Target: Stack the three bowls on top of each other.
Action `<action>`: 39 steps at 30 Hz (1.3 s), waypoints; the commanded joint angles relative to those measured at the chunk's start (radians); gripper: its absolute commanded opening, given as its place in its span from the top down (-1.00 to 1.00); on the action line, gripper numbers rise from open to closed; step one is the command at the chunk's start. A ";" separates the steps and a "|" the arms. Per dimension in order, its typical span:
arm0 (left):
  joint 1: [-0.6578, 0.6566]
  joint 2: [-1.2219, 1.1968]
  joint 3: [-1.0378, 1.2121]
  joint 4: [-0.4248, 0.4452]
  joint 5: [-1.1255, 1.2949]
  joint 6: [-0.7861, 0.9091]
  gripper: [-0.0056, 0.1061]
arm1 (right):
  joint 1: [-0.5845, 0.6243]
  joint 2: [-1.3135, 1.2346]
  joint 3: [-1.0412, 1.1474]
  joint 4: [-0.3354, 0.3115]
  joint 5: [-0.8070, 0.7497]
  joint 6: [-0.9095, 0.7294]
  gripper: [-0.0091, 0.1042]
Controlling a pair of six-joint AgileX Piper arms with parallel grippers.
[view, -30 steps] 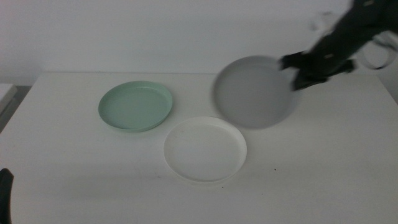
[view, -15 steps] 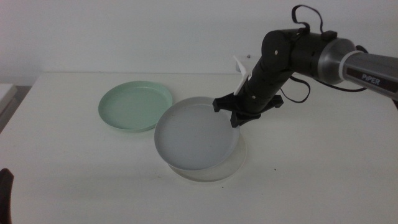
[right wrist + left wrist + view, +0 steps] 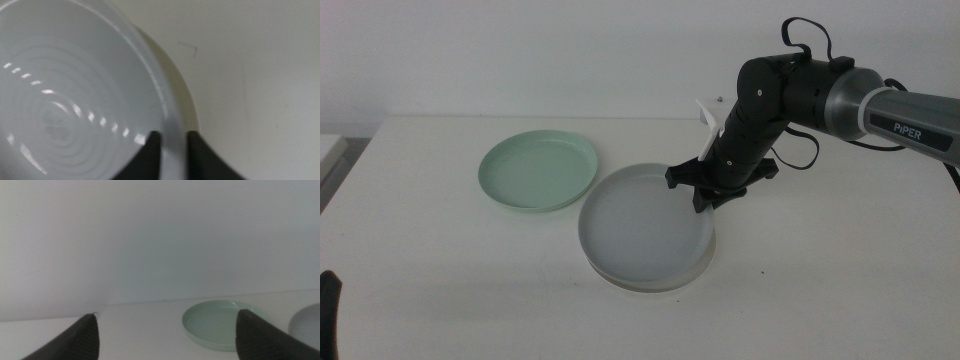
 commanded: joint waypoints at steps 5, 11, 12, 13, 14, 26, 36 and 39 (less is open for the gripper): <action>0.001 -0.004 0.000 -0.008 -0.010 -0.003 -0.78 | 0.000 -0.023 -0.002 -0.036 0.040 -0.009 -0.35; 0.001 -0.004 0.000 -0.008 -0.010 -0.003 -0.78 | -0.009 -0.190 -0.102 -0.167 0.219 -0.064 -0.72; 0.001 -0.004 0.000 -0.008 -0.010 -0.003 -0.78 | -0.012 -0.227 -0.120 -0.179 0.247 -0.085 -0.72; 0.001 -0.004 0.000 -0.008 -0.010 -0.003 -0.78 | -0.021 -0.278 -0.137 -0.182 0.270 -0.102 -0.72; 0.001 -0.004 0.000 -0.008 -0.010 -0.003 -0.78 | -0.031 -0.336 -0.141 -0.178 0.268 -0.108 -0.72; 0.001 -0.004 0.000 -0.008 -0.010 -0.003 -0.78 | -0.049 -1.049 0.207 0.117 0.126 -0.370 -0.72; 0.001 -0.004 0.000 -0.008 -0.010 -0.003 -0.78 | -0.049 -1.372 0.504 0.128 -0.004 -0.363 -0.72; 0.001 -0.004 0.000 -0.008 -0.010 -0.003 -0.78 | -0.049 -1.372 0.502 0.128 -0.005 -0.363 -0.72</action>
